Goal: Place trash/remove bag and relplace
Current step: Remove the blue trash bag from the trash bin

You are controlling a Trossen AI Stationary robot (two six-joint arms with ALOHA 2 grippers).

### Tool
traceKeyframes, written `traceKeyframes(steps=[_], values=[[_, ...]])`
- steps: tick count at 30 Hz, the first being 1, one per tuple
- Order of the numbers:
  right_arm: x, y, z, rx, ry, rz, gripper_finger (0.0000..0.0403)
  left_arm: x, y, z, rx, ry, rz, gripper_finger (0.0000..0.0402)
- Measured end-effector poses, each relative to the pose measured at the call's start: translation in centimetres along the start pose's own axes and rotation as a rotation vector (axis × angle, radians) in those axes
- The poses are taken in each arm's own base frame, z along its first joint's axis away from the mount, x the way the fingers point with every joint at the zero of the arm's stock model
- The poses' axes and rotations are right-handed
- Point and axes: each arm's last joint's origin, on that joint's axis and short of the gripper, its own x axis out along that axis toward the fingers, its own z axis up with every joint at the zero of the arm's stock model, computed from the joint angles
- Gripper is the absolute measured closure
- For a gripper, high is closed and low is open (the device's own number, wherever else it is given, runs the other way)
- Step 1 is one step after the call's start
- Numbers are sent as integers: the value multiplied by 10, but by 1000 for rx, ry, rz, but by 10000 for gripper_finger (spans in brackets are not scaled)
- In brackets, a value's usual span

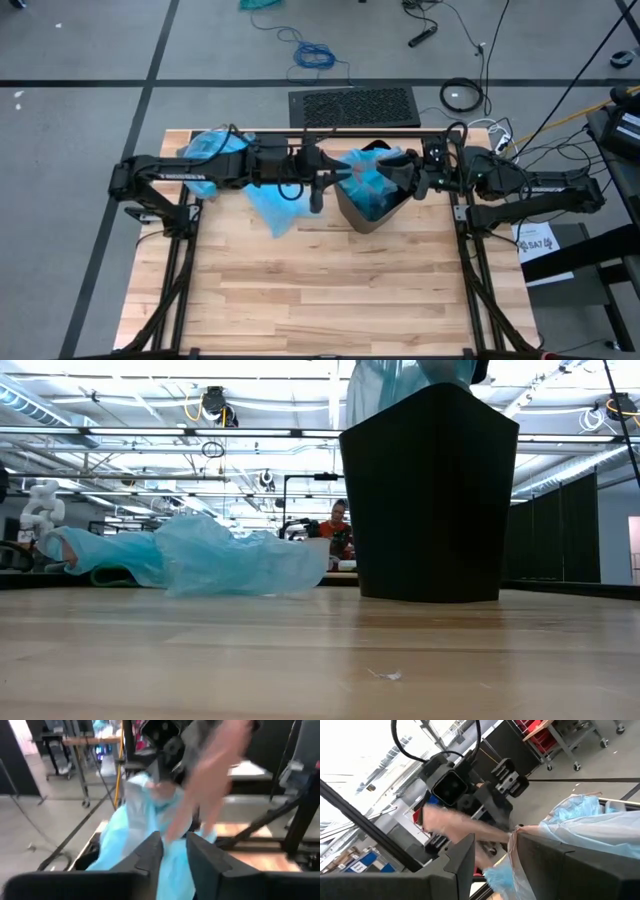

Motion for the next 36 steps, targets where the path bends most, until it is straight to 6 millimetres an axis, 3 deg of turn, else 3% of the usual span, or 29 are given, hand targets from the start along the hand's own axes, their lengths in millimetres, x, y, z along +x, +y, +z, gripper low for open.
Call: traceKeyframes(steps=[3, 8, 21, 32, 36], values=[[0, 0, 0, 0, 2, -2, 266, -10, 9, 3, 4, 80, 20, 271], [0, -1, 0, -13, -11, -15, 266, -13, 12, 12, 41, 50, -6, 224], [1, -8, 9, 1, -80, -76, 266, -6, 23, 11, 219, 17, -6, 217], [1, -8, 9, 4, -80, -68, 266, 28, 8, 3, 179, -12, -67, 217], [1, -5, 9, 48, -40, 5, 266, 47, 5, 5, 241, 14, 98, 217]])
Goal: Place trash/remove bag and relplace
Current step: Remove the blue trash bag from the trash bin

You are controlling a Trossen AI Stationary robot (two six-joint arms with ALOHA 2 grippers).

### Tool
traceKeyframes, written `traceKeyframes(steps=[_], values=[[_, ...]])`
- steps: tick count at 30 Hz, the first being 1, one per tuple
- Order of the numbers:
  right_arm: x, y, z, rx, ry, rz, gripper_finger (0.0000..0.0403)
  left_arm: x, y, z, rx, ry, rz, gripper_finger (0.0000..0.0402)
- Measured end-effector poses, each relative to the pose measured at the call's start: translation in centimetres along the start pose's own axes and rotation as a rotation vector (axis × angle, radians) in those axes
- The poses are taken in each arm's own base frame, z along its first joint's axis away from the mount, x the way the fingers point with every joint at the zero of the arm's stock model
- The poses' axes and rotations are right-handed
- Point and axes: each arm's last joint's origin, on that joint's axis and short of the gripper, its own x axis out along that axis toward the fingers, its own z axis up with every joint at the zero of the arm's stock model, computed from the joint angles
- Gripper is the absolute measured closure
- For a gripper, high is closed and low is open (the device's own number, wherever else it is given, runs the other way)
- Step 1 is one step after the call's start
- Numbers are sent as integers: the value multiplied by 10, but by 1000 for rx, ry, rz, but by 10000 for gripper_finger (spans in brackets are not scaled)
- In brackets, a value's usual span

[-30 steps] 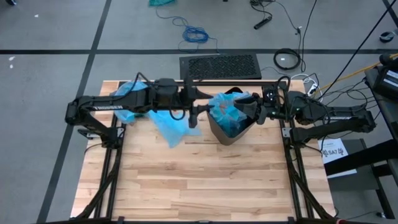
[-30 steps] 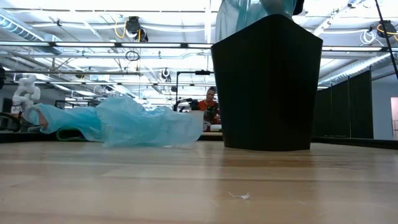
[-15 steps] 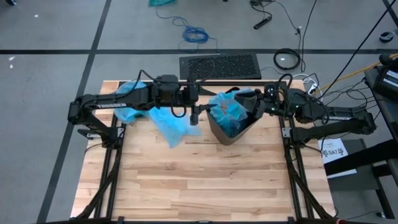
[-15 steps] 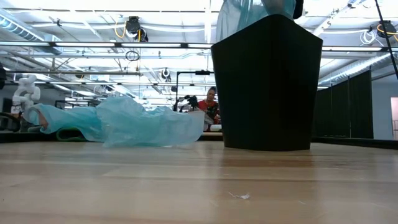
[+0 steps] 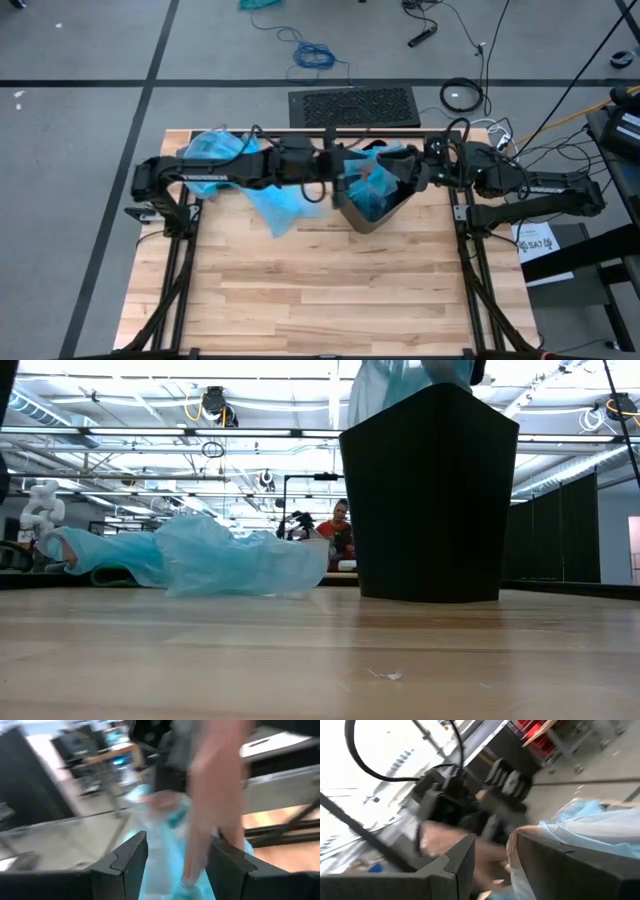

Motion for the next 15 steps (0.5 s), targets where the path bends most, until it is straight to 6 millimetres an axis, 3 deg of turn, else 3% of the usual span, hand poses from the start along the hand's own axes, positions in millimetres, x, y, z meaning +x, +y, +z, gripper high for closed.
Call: traceKeyframes(steps=[7, 15], values=[[-1, 11, 0, 82, 57, 164, 266, 31, 4, 10, 10, 0, 130, 217], [-9, 21, 12, 0, -32, 265, 266, 23, 13, 41, -3, -91, 155, 217]])
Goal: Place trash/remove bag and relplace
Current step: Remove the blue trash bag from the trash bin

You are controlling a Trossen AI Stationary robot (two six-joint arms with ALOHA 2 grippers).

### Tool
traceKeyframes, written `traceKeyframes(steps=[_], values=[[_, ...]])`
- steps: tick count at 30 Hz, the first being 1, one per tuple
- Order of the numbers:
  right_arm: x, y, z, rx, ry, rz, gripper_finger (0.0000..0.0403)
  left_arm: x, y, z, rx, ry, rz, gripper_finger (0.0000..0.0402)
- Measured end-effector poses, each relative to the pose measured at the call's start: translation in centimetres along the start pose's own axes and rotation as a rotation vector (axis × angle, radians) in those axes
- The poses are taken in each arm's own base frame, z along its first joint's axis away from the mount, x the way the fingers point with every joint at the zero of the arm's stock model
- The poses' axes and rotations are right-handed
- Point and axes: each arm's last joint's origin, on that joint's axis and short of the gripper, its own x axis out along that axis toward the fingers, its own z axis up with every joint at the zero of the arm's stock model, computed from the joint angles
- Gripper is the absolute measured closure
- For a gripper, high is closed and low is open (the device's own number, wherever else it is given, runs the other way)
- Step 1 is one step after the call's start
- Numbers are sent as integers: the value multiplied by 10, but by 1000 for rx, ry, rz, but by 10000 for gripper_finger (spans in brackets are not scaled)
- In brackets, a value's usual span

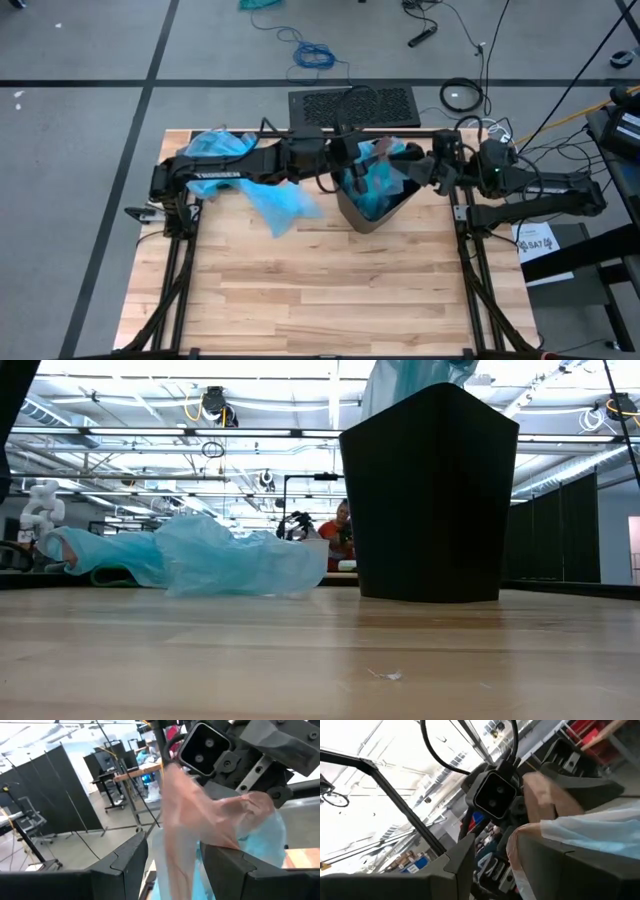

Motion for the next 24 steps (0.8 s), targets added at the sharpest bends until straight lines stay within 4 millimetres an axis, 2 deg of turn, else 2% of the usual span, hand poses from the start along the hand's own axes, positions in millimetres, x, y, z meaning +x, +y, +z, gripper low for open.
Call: traceKeyframes(steps=[15, 24], values=[[-7, 4, 14, -100, -148, -35, 266, -5, 0, 10, -11, -78, -64, 217], [-13, 8, 16, -59, -138, -7, 266, -5, 0, 10, 14, -80, -79, 217]])
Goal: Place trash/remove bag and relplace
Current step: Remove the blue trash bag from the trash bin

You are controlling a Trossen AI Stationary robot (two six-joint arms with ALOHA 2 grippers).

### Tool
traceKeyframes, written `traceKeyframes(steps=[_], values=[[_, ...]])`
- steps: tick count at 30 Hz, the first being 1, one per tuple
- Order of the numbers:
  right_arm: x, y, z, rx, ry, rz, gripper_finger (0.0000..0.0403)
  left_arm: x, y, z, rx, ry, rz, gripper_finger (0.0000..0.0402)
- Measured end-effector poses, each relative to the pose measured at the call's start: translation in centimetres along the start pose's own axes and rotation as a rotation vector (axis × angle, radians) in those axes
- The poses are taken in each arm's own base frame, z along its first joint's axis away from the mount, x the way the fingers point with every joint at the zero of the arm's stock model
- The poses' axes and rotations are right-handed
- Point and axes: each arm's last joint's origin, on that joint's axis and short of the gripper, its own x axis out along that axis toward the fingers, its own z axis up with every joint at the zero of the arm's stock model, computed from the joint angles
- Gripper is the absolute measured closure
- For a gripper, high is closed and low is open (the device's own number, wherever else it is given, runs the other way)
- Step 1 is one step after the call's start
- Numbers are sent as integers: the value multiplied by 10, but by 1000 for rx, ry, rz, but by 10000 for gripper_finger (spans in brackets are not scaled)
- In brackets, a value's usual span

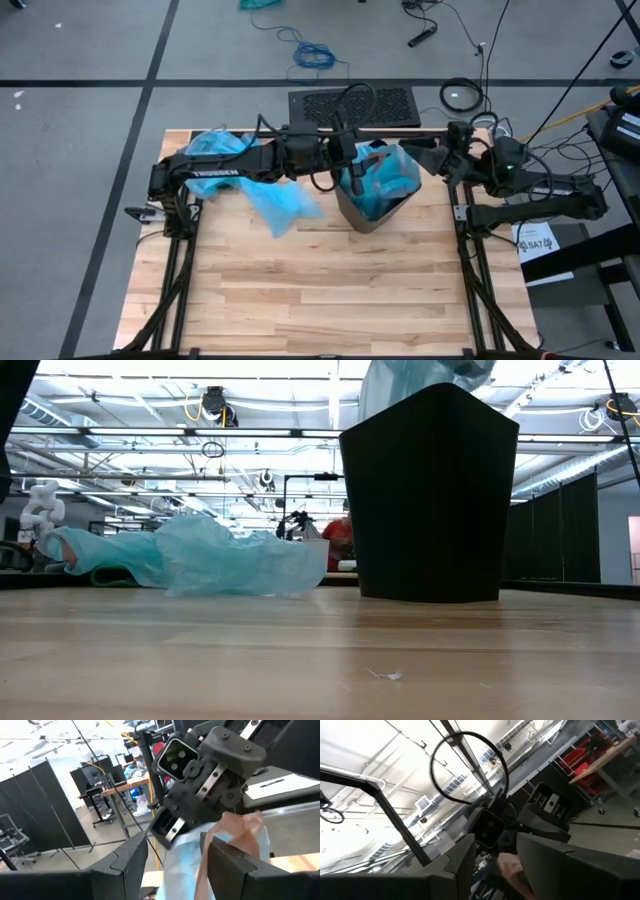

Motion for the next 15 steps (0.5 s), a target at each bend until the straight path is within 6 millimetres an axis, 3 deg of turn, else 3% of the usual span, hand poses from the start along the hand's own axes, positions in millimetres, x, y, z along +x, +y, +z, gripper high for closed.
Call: traceKeyframes(steps=[8, 15], values=[[-18, 6, 7, 18, 17, -37, 266, 0, -3, -7, 11, 68, -40, 217], [-45, -1, 4, 85, 103, -244, 266, -1, -5, -13, 19, 128, -66, 217]])
